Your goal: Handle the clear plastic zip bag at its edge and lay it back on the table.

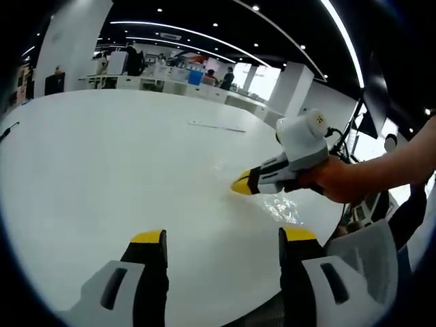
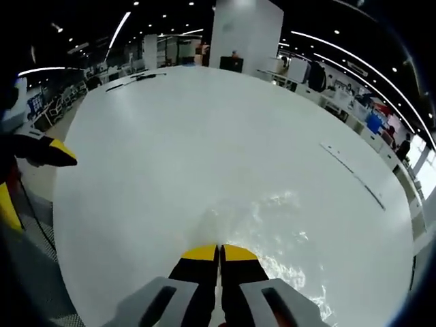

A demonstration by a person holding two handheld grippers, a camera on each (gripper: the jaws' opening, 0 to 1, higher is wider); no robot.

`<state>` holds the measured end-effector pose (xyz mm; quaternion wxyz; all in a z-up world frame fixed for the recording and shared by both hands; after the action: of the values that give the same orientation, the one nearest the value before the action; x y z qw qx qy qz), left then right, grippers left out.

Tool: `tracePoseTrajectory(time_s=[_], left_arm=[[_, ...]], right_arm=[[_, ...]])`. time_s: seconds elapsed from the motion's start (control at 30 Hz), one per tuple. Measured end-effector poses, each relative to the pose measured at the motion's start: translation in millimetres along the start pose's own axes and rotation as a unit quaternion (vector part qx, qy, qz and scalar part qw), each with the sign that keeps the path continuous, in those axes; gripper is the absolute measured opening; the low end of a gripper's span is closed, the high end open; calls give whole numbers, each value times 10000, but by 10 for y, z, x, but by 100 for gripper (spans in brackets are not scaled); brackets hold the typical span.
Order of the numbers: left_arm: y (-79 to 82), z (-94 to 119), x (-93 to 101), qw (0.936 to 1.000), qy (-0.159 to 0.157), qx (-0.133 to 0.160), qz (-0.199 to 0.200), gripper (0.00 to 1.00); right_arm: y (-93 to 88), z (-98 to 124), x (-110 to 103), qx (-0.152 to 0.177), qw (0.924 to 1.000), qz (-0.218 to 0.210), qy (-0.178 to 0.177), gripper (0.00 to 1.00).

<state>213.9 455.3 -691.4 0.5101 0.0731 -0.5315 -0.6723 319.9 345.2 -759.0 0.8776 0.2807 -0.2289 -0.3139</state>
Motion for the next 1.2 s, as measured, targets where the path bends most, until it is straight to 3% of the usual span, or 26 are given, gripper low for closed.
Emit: tracePoseTrajectory(time_s=[0.53,0.73,1.2], left_arm=[[-14,-6,-1,9999,12,-44,150,64],[-9,-28,-15,9998,-29,-55,206,64],[65,-168,-50,9995,-109,-11,302,64]], right_arm=[[-12,205,-155,196,9994,245,143,0],[-3,319,-257,337,9972,623,243,0],[-57,501,-451,525,9928,1005,376,0]])
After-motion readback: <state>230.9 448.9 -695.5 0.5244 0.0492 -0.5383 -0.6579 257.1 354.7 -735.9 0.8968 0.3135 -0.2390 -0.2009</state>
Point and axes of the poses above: the point that each gripper's makers call its tool centre point, and the gripper's own axes: z roughly backward along the fingers, x roughly to its right, y roughly out of its top, the point moved 1 cm from there along z, roughly backward along the fingers, and after that the axes turned 10 degrees about -y, right-handed, at the moved point
